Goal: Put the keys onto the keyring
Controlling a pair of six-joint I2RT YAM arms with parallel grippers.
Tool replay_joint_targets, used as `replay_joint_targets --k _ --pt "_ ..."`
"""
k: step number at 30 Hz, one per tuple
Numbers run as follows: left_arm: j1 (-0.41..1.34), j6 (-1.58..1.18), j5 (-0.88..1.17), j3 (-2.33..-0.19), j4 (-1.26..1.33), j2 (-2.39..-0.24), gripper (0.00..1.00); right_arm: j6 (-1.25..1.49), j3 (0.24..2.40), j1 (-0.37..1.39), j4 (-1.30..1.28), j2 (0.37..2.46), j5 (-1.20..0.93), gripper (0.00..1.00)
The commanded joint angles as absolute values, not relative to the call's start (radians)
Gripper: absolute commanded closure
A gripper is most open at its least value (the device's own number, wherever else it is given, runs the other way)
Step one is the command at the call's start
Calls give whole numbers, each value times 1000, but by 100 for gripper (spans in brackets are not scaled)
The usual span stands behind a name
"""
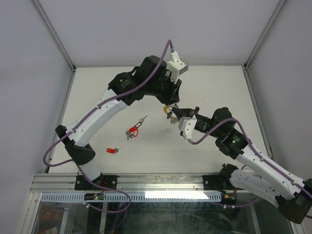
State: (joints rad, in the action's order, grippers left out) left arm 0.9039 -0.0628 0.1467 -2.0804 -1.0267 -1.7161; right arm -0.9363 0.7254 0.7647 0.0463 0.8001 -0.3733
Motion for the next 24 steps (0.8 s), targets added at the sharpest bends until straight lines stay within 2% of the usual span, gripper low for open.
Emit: replay_joint_targets --k 1,13,24 --pt "914 -57 154 -2126 -1028 -1721 78 -955 784 773 117 793 -357 100" --pt "921 -48 169 -2134 -1050 -1733 81 -956 781 780 127 796 -342 100" --pt "922 -40 153 -2140 -1054 -1733 94 -959 776 783 129 792 -339 100"
